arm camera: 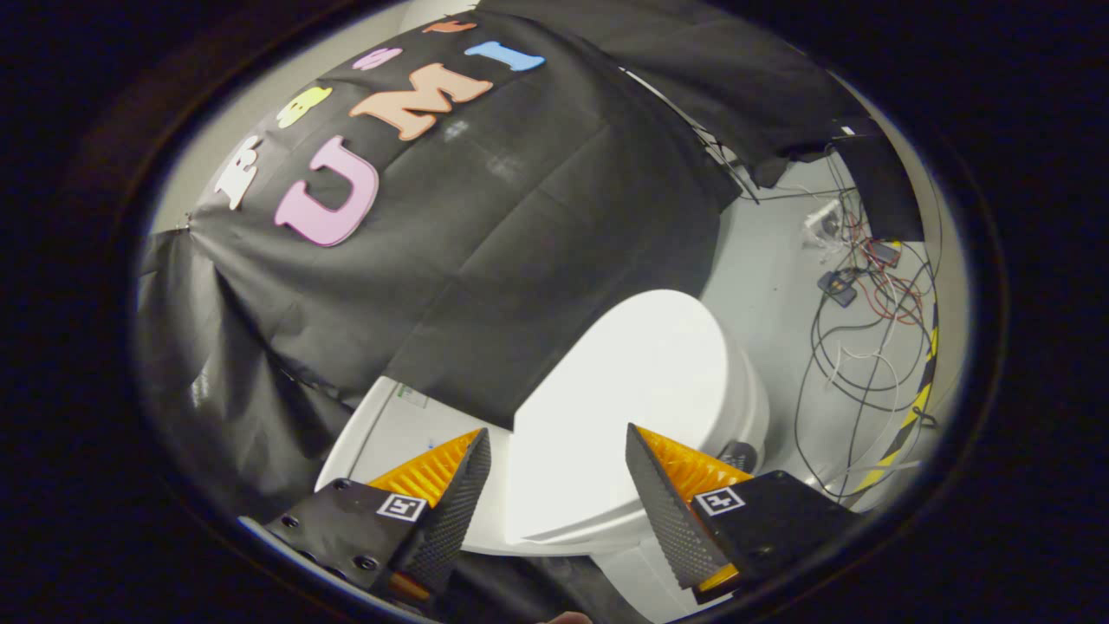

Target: Open the toilet lid.

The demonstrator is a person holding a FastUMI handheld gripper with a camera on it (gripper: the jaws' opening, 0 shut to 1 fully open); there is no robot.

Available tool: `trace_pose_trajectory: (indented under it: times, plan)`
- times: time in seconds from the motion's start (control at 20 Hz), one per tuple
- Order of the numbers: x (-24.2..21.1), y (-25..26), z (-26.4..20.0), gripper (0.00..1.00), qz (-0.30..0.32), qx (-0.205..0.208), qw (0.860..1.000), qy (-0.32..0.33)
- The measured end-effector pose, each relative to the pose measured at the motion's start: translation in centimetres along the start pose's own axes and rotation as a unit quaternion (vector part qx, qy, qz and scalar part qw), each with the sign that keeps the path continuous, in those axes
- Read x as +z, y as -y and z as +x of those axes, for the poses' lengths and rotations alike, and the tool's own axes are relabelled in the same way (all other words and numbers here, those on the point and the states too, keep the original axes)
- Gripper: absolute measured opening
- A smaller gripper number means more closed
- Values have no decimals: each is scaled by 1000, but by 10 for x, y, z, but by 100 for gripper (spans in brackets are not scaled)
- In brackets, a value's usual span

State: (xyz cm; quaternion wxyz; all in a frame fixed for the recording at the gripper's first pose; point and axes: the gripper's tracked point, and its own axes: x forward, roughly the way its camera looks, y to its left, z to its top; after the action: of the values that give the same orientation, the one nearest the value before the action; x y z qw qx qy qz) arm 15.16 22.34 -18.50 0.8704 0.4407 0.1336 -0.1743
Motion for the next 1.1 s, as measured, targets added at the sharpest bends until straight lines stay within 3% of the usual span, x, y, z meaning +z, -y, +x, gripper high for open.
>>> trace_pose_trajectory:
  times: [0.2, 0.35, 0.55, 0.7, 0.85, 0.9, 1.0, 1.05, 1.1]
  plan:
    - [-8, 54, 0, 96, 28, -23, 999, -5]
    - [-23, 96, -1, 78, 61, -39, 997, -15]
    - [-44, 135, 7, 78, 100, -66, 992, -41]
    - [-55, 138, 20, 78, 138, -58, 987, -60]
    - [-62, 132, 39, 40, 167, -30, 983, -70]
    - [-66, 130, 43, 32, 170, -25, 982, -77]
    - [-64, 129, 46, 31, 178, -26, 981, -73]
    - [-37, 132, 50, 21, 192, -8, 980, -56]
    - [-66, 124, 61, 12, 185, -9, 980, -70]
